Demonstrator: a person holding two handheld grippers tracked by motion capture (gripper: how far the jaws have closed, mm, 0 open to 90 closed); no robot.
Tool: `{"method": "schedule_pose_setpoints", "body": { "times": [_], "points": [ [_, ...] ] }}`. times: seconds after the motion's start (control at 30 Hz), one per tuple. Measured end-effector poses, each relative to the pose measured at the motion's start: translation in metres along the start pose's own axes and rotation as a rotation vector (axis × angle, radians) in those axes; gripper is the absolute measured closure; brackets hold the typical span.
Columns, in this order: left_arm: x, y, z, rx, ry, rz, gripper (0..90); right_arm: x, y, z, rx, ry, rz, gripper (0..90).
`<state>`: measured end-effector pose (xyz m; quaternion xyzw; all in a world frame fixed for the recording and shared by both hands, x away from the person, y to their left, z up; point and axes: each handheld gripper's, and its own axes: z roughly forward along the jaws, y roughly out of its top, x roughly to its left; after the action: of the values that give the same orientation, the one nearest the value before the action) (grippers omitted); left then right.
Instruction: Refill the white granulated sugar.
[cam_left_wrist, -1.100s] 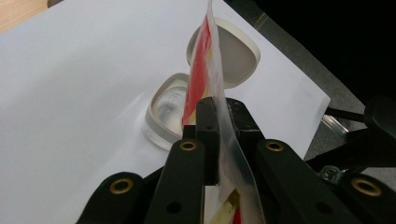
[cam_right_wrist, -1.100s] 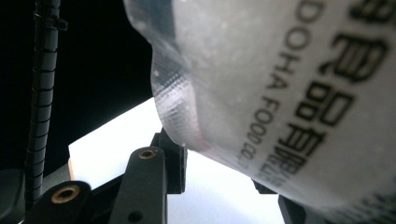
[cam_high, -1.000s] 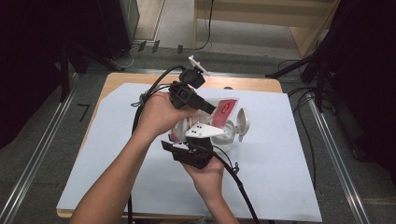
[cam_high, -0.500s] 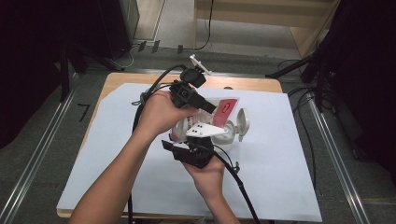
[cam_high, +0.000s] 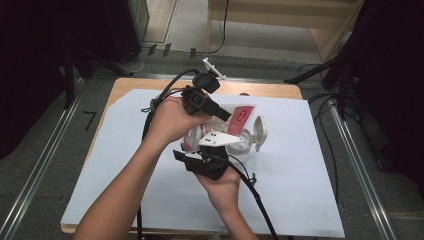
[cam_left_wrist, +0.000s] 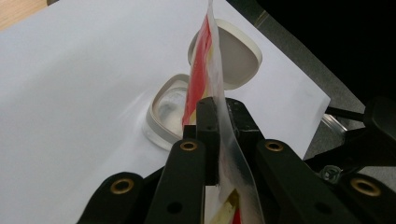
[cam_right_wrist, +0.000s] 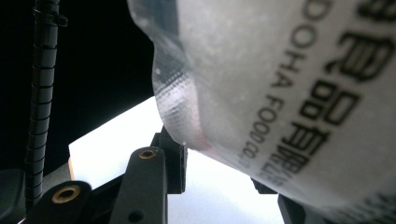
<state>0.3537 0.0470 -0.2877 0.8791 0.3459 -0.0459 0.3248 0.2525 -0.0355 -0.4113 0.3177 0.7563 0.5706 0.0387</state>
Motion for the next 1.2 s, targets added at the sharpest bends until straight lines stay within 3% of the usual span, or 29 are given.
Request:
{"method": "schedule_pose_setpoints", "body": {
  "times": [0.77, 1.2],
  "points": [
    [0.001, 0.003, 0.000, -0.005, -0.004, 0.006, 85.8, -0.002, 0.001, 0.001, -0.005, -0.010, -0.016, 62.9],
    [0.000, 0.016, 0.006, 0.015, 0.029, 0.011, 85.9, -0.010, 0.007, 0.001, -0.025, -0.007, 0.022, 60.8]
  ]
}}
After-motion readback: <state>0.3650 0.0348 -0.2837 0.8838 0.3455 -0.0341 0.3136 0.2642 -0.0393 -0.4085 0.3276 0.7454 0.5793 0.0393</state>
